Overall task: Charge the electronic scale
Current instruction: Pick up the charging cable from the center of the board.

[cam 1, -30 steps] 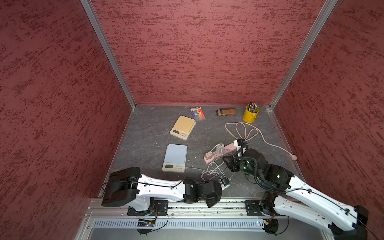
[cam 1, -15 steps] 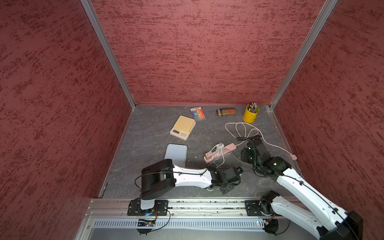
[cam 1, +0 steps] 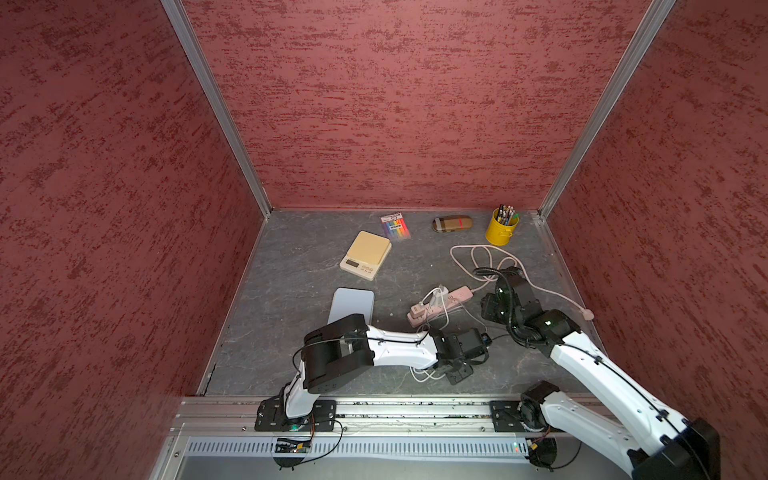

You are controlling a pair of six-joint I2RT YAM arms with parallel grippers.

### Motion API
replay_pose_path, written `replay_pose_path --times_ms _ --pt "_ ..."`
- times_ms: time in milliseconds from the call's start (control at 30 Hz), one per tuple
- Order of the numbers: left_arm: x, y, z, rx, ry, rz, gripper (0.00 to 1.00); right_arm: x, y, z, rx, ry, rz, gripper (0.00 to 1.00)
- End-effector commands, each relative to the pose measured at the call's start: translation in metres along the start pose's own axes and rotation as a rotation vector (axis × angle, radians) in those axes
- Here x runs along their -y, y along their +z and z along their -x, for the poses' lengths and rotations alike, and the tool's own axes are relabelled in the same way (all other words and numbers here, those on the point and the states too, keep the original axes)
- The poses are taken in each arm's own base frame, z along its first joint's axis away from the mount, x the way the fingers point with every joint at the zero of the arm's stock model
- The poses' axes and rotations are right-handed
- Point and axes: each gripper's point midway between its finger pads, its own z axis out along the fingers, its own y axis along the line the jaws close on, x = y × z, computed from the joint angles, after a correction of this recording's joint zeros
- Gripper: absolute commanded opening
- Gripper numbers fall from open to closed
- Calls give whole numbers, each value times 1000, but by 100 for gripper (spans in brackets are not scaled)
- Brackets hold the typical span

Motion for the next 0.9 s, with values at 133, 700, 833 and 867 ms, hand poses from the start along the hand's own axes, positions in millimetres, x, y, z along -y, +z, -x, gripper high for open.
replay_pose_path --times_ms 133,700,833,867 --pt "6 -27 7 44 11 -36 0 -9 -14 21 87 26 62 41" --pt "-36 -251 41 685 -162 -162 0 -83 -153 111 555 169 657 50" --pt "-69 -283 35 788 -276 -163 0 -108 -154 107 551 95 796 48" --pt "-84 -288 34 806 -337 -149 0 -117 -149 104 523 69 830 48"
